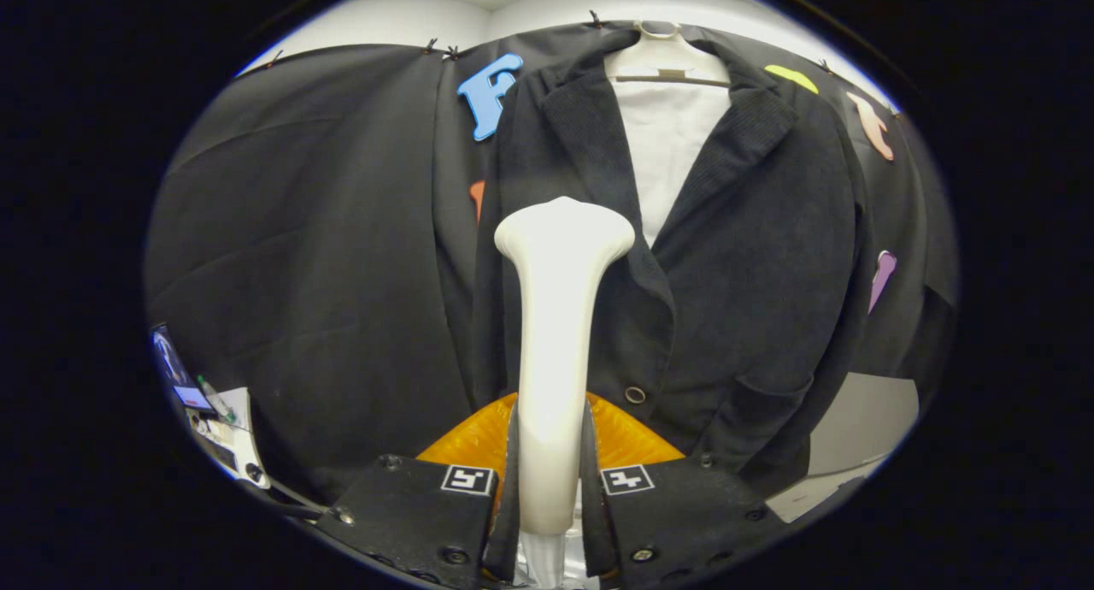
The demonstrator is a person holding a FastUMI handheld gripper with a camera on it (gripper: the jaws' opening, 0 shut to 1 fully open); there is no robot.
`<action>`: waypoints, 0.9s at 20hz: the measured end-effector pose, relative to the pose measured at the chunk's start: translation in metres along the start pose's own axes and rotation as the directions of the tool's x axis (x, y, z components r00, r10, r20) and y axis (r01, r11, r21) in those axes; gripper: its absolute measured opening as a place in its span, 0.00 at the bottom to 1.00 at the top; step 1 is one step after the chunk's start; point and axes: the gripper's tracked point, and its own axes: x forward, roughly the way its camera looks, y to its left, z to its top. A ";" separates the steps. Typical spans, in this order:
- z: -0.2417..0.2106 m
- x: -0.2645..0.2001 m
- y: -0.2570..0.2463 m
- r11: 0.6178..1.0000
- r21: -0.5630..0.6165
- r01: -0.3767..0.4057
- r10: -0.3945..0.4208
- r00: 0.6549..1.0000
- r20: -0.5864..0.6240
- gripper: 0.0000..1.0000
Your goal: Iron the clothes twice with a garment steamer, once on the left side and once on the right side.
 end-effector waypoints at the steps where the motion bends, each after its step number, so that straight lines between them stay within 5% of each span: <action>1: -0.006 0.000 0.000 1.000 -0.001 -0.001 0.001 1.000 -0.007 0.33; 18: -0.093 0.010 -0.008 1.000 0.018 -0.010 0.013 0.990 -0.143 0.33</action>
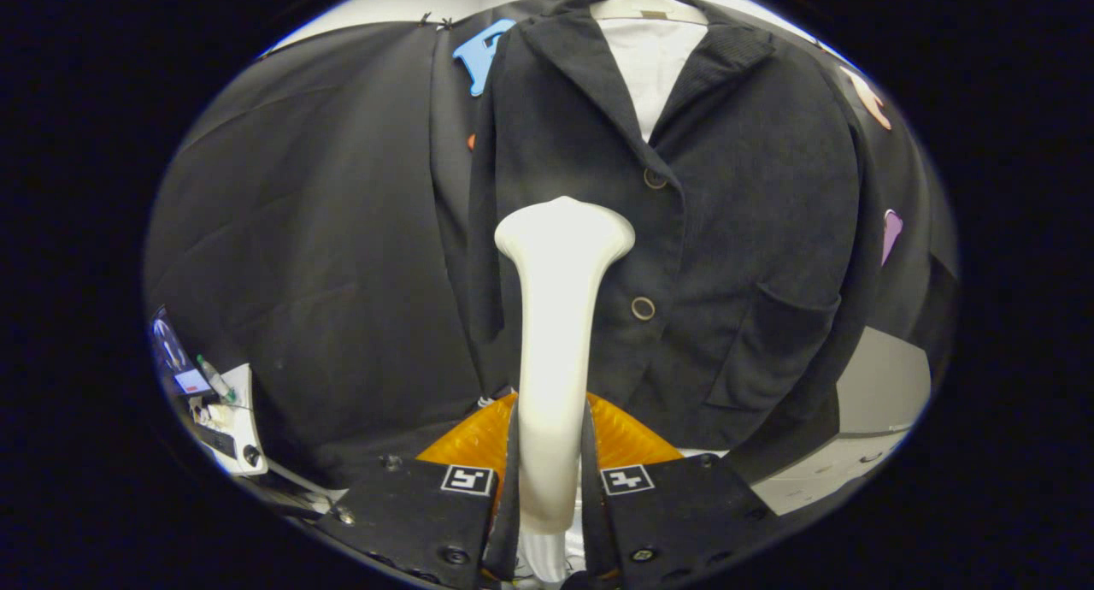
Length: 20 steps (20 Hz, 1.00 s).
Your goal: Iron the clothes twice with a garment steamer, once on the left side and once on the right side.
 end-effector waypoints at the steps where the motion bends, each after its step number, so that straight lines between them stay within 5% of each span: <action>1: -0.006 0.002 -0.001 1.000 -0.002 0.000 0.000 1.000 -0.010 0.33; 20: -0.081 0.029 -0.005 1.000 -0.009 -0.003 0.001 0.991 -0.134 0.33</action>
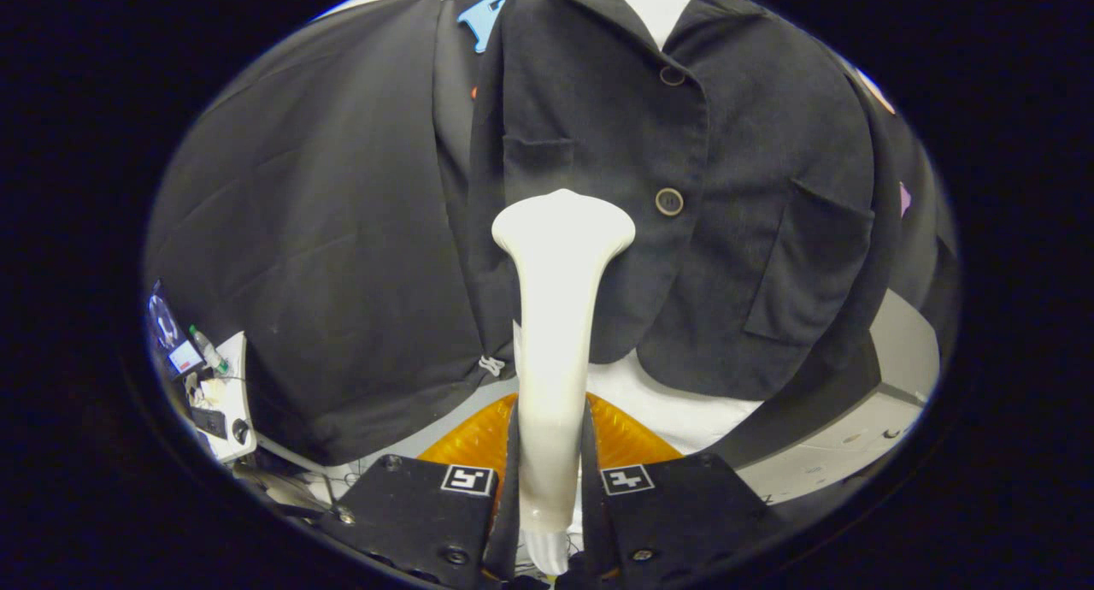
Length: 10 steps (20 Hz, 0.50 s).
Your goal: Iron the clothes twice with a garment steamer, once on the left side and once on the right side.
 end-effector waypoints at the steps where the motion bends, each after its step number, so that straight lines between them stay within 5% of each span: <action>1: -0.003 0.002 0.000 1.000 -0.001 0.001 -0.001 1.000 -0.007 0.33; 10: -0.017 -0.007 -0.006 1.000 0.027 0.002 -0.001 1.000 -0.013 0.32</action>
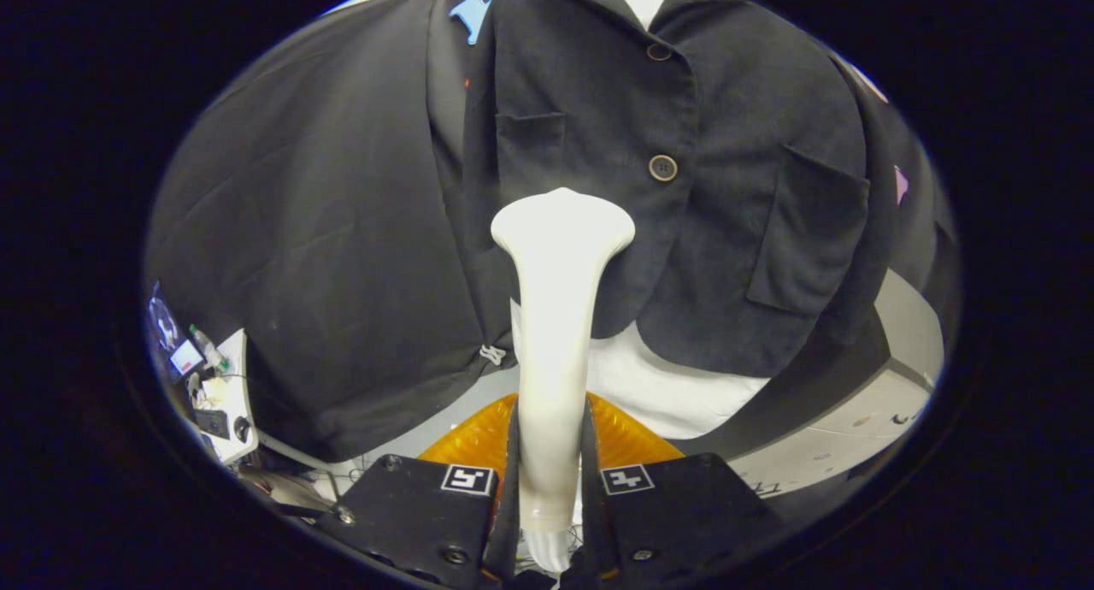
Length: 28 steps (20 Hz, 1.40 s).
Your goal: Iron the clothes twice with a garment steamer, once on the left side and once on the right side.
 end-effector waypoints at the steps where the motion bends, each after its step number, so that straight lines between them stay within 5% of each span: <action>1: -0.001 -0.003 -0.002 1.000 0.005 0.002 -0.002 1.000 0.003 0.33; 9: -0.023 -0.058 -0.047 0.998 0.059 0.024 -0.026 0.999 0.039 0.33; 16: -0.063 -0.137 -0.141 0.981 0.164 0.103 -0.117 0.990 0.081 0.33; 28: -0.221 -0.305 -0.319 0.886 0.390 0.252 -0.304 0.949 0.078 0.33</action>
